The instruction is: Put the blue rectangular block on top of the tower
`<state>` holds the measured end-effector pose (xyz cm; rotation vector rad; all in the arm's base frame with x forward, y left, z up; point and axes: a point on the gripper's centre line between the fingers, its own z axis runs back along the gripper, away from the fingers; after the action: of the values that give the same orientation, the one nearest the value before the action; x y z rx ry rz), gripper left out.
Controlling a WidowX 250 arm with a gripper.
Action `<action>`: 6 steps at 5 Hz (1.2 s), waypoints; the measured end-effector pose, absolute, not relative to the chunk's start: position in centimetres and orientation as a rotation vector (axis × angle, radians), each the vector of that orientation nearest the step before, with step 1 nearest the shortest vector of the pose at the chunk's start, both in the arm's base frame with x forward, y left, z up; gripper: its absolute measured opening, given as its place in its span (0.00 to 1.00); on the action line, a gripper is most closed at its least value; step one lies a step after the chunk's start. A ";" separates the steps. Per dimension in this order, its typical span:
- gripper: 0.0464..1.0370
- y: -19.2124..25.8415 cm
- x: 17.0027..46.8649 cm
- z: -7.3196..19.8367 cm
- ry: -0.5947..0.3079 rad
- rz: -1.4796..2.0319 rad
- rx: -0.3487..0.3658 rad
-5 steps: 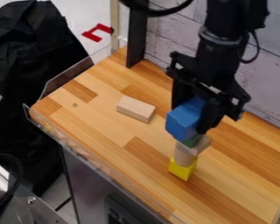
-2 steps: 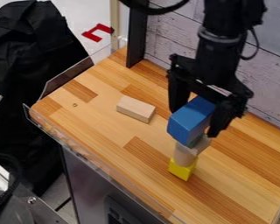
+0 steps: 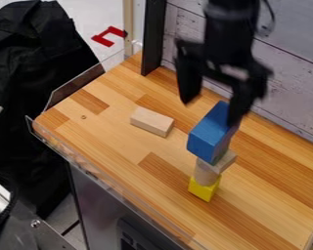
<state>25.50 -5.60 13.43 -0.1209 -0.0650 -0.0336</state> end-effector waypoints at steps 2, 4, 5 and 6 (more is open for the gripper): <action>0.96 -1.8 25.9 16.9 -0.143 0.058 -0.155; 0.96 1.7 27.6 12.7 -0.118 0.078 0.000; 0.96 2.0 28.2 10.7 -0.118 0.046 0.014; 0.96 2.0 28.3 9.0 -0.081 0.048 0.013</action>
<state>28.28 2.01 8.96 0.0125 -0.0809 0.0484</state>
